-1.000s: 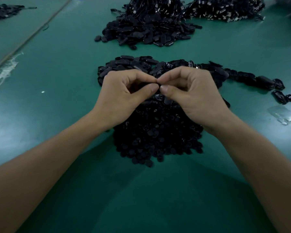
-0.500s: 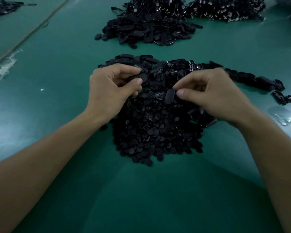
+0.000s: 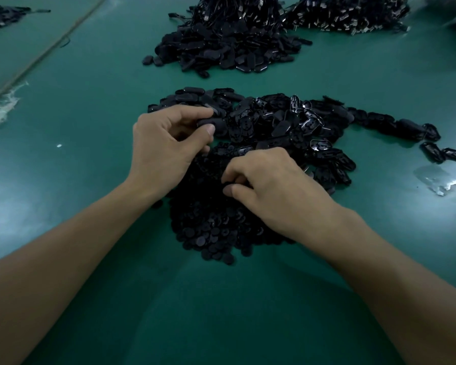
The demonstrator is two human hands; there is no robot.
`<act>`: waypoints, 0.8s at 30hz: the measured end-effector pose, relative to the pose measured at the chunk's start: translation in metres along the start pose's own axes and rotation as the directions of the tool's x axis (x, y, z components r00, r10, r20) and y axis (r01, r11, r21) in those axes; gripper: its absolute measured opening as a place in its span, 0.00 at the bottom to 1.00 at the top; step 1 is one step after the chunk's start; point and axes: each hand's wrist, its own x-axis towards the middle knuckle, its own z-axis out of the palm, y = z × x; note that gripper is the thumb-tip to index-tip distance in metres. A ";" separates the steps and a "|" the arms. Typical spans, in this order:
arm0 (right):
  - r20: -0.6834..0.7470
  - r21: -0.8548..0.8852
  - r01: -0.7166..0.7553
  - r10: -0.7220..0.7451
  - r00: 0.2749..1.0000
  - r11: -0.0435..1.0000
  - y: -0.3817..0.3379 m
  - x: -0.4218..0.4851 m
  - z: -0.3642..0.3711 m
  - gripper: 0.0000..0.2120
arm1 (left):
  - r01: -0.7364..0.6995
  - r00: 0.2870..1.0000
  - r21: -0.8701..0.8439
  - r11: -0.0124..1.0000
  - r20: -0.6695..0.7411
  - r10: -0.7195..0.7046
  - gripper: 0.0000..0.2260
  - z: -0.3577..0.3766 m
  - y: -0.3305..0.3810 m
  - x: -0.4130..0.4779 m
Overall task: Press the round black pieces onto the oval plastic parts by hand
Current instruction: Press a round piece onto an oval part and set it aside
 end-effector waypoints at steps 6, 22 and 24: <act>-0.137 0.005 0.025 -0.024 0.990 1.000 0.001 -0.001 -0.001 0.06 | -0.018 1.000 0.030 0.999 0.009 0.018 0.10 0.001 0.002 0.000; -0.309 0.234 0.117 -0.040 0.950 0.965 0.000 -0.001 0.002 0.05 | -0.080 0.994 0.060 0.995 0.084 0.075 0.09 0.004 0.012 -0.003; -0.321 0.273 0.111 -0.018 0.947 0.956 0.000 -0.001 0.001 0.06 | -0.081 0.993 0.056 0.995 0.091 0.075 0.09 0.004 0.013 -0.003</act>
